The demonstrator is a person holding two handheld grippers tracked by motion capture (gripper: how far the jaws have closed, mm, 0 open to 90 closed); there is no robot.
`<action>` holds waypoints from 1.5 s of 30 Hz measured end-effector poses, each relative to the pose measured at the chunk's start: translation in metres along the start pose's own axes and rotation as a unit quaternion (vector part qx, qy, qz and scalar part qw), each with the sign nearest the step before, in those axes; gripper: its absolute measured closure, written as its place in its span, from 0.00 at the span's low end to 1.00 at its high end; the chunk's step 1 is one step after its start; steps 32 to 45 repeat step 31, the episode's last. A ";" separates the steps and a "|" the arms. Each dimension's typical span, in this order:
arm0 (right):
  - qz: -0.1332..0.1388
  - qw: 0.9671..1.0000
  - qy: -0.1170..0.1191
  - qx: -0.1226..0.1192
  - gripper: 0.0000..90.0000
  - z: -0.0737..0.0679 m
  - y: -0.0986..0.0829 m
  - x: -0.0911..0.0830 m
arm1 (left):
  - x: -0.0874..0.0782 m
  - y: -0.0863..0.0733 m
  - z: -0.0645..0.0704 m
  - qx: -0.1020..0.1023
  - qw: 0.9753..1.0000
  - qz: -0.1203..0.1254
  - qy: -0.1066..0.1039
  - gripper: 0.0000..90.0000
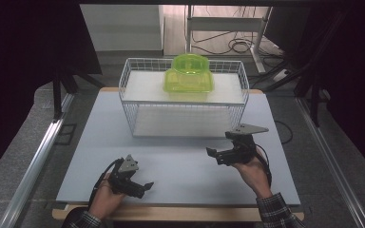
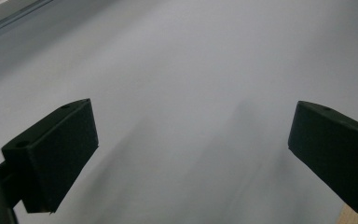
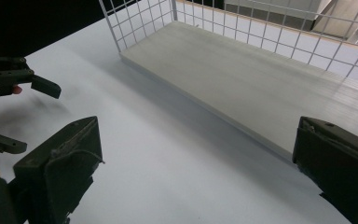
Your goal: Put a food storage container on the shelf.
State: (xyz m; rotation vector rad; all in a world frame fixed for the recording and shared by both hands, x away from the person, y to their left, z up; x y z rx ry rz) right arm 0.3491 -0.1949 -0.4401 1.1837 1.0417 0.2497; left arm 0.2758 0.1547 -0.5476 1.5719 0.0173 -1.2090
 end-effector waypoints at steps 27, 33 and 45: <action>-0.046 0.999 -0.022 0.012 0.01 -0.004 -0.071 0.004 | 0.001 -0.001 0.001 0.005 1.000 -0.001 0.001 0.02; -0.061 0.998 -0.027 0.011 0.01 -0.003 -0.075 0.008 | 0.000 0.000 0.000 0.004 1.000 0.001 0.001 0.02; -0.061 0.998 -0.027 0.011 0.01 -0.003 -0.075 0.008 | 0.000 0.000 0.000 0.004 1.000 0.001 0.001 0.02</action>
Point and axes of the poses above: each handheld gripper's, and its own axes: x roughly forward along the jaws, y roughly out of its top, z roughly to its right, the point moved 2 cm from there along x, roughly forward along the jaws, and after that the axes turned 6 degrees about -x, right-handed, at the moved point
